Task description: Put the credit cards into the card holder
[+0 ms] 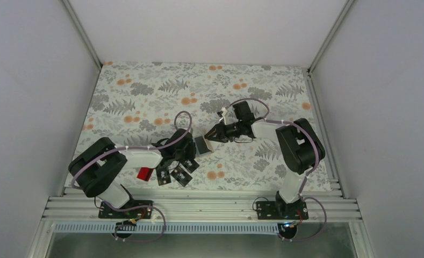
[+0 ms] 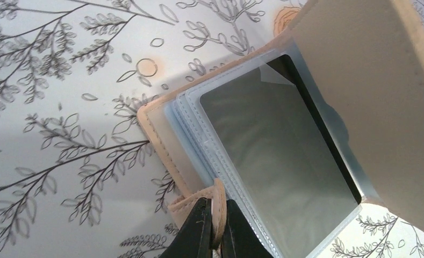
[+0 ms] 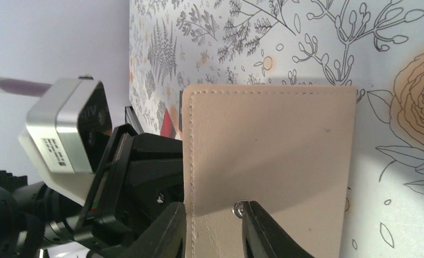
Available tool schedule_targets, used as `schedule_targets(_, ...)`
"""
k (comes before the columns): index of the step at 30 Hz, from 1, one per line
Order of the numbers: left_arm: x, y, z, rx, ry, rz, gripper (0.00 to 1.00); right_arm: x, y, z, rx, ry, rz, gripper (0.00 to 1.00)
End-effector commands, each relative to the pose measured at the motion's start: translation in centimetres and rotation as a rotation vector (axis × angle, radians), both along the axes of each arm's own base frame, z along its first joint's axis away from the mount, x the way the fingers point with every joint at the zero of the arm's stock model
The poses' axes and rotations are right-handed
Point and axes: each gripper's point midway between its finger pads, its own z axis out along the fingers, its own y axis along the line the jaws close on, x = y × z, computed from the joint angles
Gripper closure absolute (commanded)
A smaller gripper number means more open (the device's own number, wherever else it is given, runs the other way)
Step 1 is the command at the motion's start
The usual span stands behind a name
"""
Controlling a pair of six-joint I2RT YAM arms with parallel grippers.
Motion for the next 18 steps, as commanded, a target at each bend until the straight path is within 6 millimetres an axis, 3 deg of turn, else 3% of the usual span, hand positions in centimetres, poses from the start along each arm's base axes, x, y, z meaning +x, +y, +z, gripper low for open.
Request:
schedule_targets(1,1.1,-1.9,1.1,-0.035,-0.053,-0.066,0.97,-0.3,0.0,-0.6,0.015,-0.002,0.015,0.74)
schedule_targets(11,2.3,-4.5,1.6,-0.058,-0.078,-0.146,0.97,-1.1,-0.7,-2.9,-0.03,0.022,0.008,0.75)
schedule_targets(18,2.7,-4.6,2.2,-0.034,-0.077,-0.152,0.97,-0.3,-1.5,-6.5,-0.142,0.03,-0.03,0.94)
